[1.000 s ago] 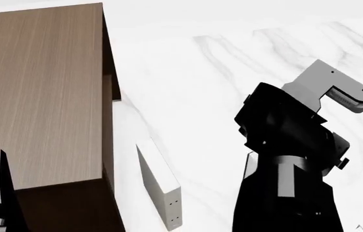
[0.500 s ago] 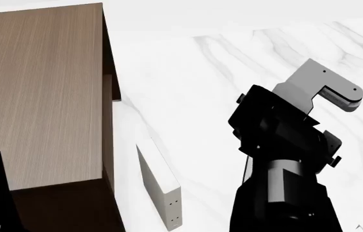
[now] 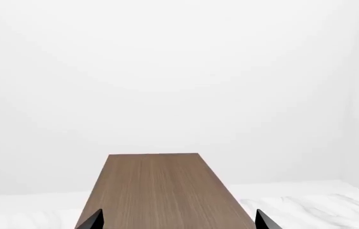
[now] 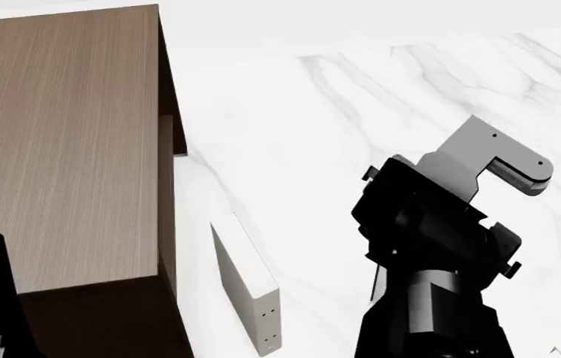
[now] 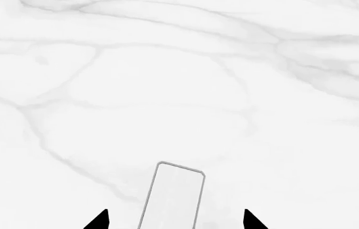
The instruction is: Pick up the book in the middle and place it on the cabinet shelf.
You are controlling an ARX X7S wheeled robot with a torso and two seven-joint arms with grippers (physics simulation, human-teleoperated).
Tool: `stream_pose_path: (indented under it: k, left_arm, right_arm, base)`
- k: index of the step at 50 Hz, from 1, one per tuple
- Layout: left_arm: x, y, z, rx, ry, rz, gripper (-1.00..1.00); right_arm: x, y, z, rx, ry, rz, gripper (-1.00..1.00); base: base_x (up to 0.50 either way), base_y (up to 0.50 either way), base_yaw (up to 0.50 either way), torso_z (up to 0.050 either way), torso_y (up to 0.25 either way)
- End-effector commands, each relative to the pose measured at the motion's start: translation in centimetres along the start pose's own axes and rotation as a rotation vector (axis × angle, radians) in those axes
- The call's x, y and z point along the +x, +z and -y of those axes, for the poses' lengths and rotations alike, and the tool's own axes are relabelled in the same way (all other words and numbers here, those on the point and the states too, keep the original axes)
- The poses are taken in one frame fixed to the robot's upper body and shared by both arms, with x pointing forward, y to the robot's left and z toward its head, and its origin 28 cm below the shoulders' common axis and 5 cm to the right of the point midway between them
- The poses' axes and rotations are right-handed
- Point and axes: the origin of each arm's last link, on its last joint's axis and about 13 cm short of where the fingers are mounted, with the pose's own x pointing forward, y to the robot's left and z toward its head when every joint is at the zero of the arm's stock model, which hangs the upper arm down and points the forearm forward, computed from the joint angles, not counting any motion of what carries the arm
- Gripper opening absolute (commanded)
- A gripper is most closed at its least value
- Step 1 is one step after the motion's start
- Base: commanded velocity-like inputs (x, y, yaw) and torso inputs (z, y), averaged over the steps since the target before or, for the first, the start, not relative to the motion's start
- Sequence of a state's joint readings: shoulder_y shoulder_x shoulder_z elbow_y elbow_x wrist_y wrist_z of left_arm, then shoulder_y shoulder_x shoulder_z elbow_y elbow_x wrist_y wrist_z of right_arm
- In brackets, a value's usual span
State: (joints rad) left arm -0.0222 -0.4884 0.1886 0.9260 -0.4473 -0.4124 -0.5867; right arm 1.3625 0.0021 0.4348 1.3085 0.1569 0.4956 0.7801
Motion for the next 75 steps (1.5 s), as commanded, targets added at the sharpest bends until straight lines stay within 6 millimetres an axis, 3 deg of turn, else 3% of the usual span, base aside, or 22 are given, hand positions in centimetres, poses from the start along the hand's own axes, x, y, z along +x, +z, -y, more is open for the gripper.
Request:
stream_pose_path:
  k: [1,22,23,42,49,56,62,64,70,75]
  left_arm:
    - [0.0,-0.1,0.0,0.000,0.000,-0.003,1.00]
    - [0.1,-0.1,-0.1,-0.001,0.003,-0.003,1.00]
    - [0.1,-0.1,-0.1,-0.001,0.004,-0.003,1.00]
    - [0.0,0.0,-0.1,-0.002,0.006,-0.003,1.00]
    - [0.0,-0.1,-0.1,-0.002,0.004,-0.005,1.00]
    - [0.0,-0.1,0.1,-0.003,-0.002,-0.006,1.00]
    - [0.0,-0.2,0.2,-0.001,-0.007,-0.007,1.00]
    - [0.0,-0.1,0.0,-0.003,-0.003,-0.004,1.00]
    - [0.0,-0.2,0.2,-0.002,-0.009,-0.006,1.00]
    - [0.0,-0.1,0.1,-0.001,-0.005,-0.004,1.00]
  right_arm:
    - [0.5,-1.0,0.2,-0.011,-0.005,-0.012,1.00]
    - [1.2,-1.8,0.6,0.025,-0.036,-0.034,1.00]
    - [1.2,-1.9,0.6,0.028,-0.030,-0.038,-1.00]
    - [1.5,-2.2,0.7,0.021,0.009,0.005,-1.00]
    - [1.3,-0.7,0.3,0.051,0.128,0.164,-1.00]
    - [-0.9,2.8,-1.3,0.113,0.295,0.361,-1.00]
    - [-3.0,4.5,-2.6,0.099,0.401,0.429,-1.00]
    - [-4.2,5.6,-3.2,0.075,0.466,0.563,-1.00]
    - [-6.1,6.5,-4.0,0.193,0.611,0.717,-1.00]
    - [-7.7,6.7,-4.1,0.319,0.750,0.743,-1.00]
  base:
    - [0.00,0.00,0.00,0.000,0.000]
    - [0.00,0.00,0.00,0.000,0.000]
    - [0.00,0.00,0.00,0.000,0.000]
    - [0.00,0.00,0.00,0.000,0.000]
    - [0.00,0.00,0.00,0.000,0.000]
    - [0.00,0.00,0.00,0.000,0.000]
    - [0.00,0.00,0.00,0.000,0.000]
    - [0.00,0.00,0.00,0.000,0.000]
    - [0.00,0.00,0.00,0.000,0.000]
    - [0.00,0.00,0.00,0.000,0.000]
